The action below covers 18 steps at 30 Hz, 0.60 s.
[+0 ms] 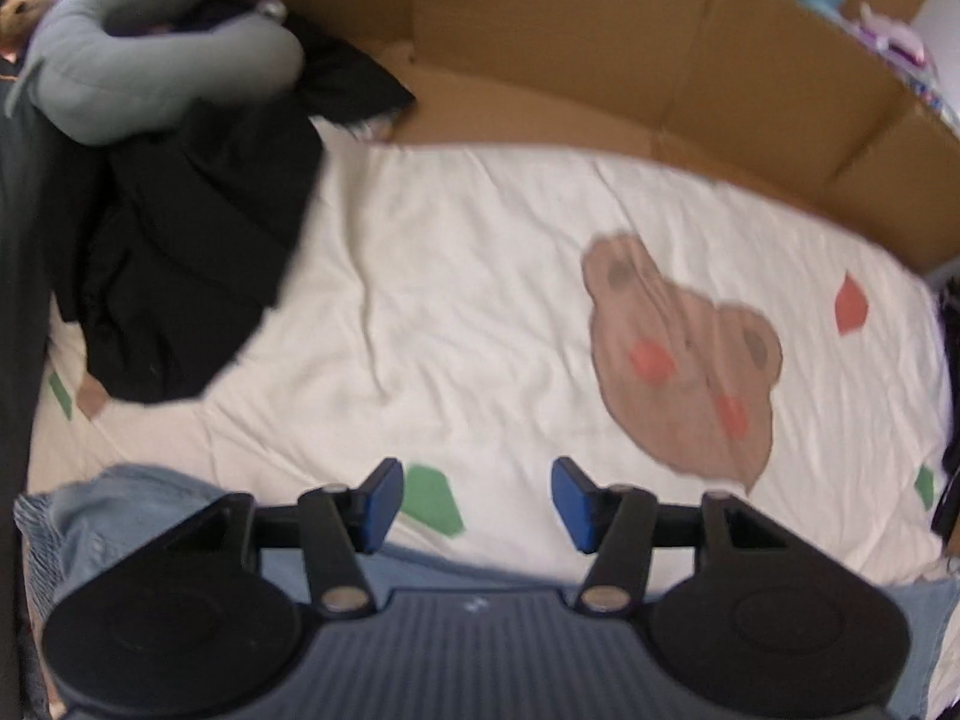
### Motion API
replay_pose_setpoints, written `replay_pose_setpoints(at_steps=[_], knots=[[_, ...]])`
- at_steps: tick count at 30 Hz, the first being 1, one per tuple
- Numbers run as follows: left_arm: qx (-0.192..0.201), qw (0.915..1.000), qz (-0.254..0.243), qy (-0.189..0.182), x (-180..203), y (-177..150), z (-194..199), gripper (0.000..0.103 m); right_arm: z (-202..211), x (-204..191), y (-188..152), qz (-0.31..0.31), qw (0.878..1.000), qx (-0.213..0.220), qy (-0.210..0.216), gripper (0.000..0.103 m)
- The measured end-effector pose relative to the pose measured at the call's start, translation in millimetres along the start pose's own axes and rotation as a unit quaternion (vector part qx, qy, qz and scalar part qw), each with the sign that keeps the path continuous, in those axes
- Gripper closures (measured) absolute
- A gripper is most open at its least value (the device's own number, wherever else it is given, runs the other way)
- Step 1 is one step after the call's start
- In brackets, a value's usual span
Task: Fold clothes
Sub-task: 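Move the open right gripper to the folded edge of the jeans leg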
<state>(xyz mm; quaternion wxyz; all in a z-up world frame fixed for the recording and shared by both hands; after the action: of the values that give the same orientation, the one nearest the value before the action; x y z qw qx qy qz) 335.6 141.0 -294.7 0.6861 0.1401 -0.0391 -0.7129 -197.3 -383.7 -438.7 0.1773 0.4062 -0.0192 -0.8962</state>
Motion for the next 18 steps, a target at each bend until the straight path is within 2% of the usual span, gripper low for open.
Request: replay_pose_setpoints(at_steps=[6,11,14,18], knots=[[-0.040,0.9988,0.026,0.008,9,-23,-17,0.045,-3,0,6,-0.009,0.999,0.009,0.042,0.053],[-0.059,0.9967,0.053,0.017,4,-36,-27,0.045,10,-9,10,-0.004,0.995,0.022,0.098,0.053],[-0.065,0.9964,0.050,0.020,3,-44,-32,0.045,2,-7,9,-0.002,0.995,0.009,0.103,0.053],[-0.079,0.9942,0.072,0.010,-2,-61,-36,0.045,-14,4,9,-0.001,0.995,-0.008,0.096,0.053]])
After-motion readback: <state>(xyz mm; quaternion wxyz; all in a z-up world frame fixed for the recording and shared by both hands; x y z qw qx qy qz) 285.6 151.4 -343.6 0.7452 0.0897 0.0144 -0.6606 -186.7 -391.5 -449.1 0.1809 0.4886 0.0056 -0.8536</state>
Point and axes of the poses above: each gripper's, at about its wrist camera, not at the fingertips, and z roughly against the way its jaws point, x to its right, y to its top, the point moved 7 cm from there along -z, roughly the way its jaws point, and after that the axes turned 9 degrees about y, right-handed, at the moved point
